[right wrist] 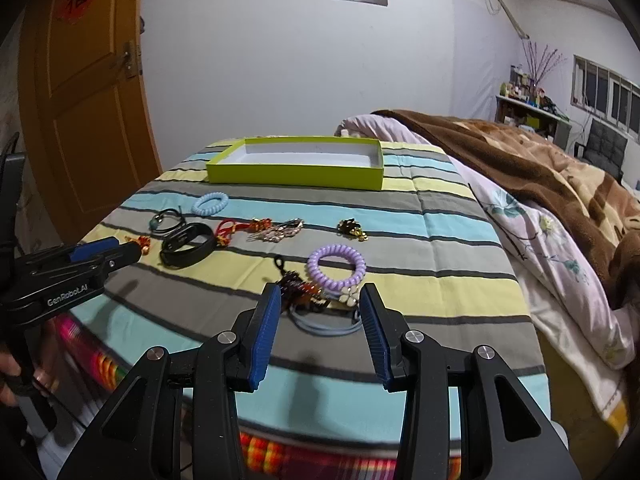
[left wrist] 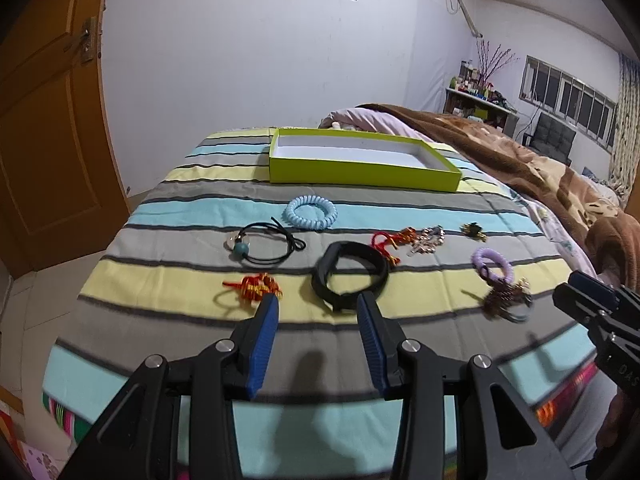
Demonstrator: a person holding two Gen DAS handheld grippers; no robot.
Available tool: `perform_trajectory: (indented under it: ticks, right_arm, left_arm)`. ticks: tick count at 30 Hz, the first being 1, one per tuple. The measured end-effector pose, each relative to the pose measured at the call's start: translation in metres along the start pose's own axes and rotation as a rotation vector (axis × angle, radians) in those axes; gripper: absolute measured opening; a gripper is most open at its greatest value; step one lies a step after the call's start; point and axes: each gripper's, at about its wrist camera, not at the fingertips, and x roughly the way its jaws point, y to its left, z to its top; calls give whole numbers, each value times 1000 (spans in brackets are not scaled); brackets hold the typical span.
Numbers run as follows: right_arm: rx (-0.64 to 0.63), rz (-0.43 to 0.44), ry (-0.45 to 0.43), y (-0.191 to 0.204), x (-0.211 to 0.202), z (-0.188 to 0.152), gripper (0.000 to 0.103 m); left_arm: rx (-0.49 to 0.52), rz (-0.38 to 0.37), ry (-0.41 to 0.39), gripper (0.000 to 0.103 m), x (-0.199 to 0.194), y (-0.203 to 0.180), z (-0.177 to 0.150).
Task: Organize jewelry
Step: 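Grasp the purple coil bracelet with the right tool while the left tool grasps the black band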
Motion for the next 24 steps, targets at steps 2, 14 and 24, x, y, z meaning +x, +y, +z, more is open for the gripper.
perform_trajectory:
  ticks: [2, 14, 24]
  right_arm:
    - [9, -1, 11, -4, 8, 3, 42]
    - [22, 2, 112, -24, 57, 24, 42]
    - [15, 1, 241, -32, 93, 27, 23]
  left_arm:
    - [3, -4, 11, 43, 9, 0, 4]
    - [11, -7, 68, 43, 47, 1, 21]
    - [37, -11, 114, 33, 65, -5, 28]
